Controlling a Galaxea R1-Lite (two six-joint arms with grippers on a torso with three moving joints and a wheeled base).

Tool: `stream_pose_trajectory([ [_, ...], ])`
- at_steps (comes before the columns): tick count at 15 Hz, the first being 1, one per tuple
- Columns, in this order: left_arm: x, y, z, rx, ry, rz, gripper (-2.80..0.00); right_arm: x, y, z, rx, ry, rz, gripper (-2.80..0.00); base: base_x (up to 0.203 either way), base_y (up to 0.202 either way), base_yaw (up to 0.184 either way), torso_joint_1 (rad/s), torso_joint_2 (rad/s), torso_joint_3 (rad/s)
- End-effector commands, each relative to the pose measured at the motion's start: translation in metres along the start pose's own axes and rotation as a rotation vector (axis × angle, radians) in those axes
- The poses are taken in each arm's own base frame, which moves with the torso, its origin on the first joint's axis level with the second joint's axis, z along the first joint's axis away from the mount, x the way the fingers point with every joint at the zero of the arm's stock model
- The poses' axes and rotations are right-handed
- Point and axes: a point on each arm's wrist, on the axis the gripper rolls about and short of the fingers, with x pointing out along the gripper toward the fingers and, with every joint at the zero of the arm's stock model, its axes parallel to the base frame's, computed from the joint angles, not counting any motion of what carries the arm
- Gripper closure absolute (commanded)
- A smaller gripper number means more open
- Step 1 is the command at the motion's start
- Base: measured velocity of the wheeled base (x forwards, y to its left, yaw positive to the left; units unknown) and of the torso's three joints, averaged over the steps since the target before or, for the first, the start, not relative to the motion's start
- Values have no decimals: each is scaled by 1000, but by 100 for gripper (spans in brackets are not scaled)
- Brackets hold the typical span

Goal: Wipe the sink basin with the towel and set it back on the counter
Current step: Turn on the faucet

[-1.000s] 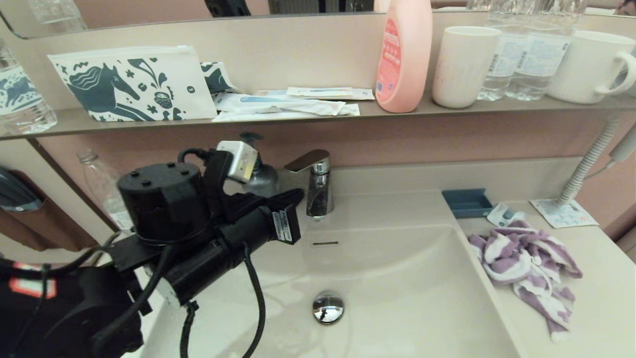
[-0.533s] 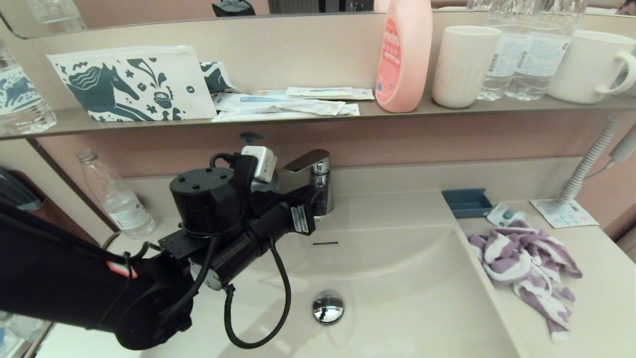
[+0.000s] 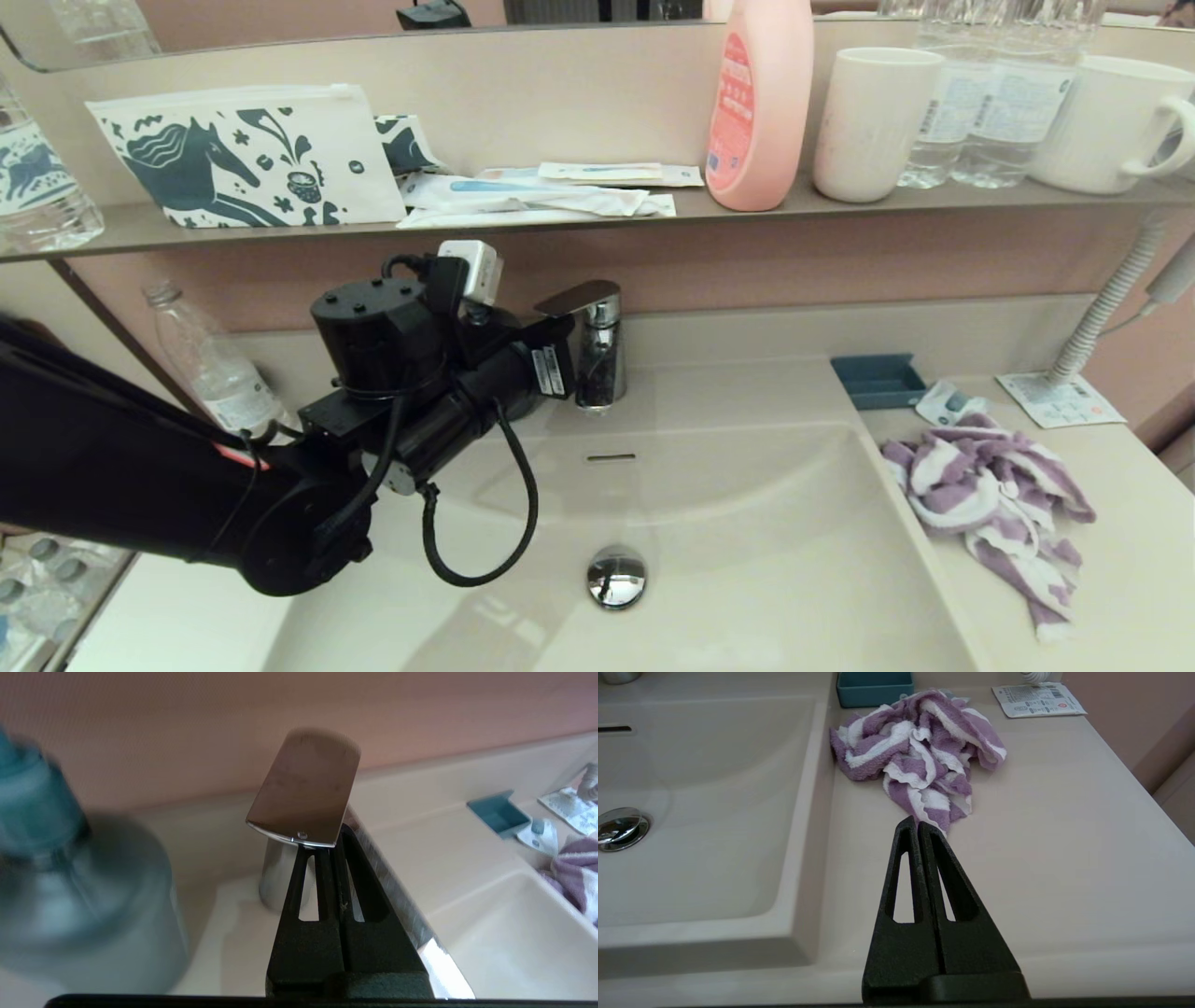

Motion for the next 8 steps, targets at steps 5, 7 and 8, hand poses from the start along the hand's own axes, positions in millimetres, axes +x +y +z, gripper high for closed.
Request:
stream_pose_trajectory([
  [5, -5, -4, 16, -2, -49, -11, 0, 0, 0, 0, 0, 0, 0, 0, 0, 0, 0, 0, 0, 0],
  [7, -7, -5, 19, -2, -58, -13, 0, 0, 0, 0, 0, 0, 0, 0, 0, 0, 0, 0, 0, 0],
  [8, -8, -5, 18, -1, -50, -11, 0, 0, 0, 0, 0, 0, 0, 0, 0, 0, 0, 0, 0, 0],
])
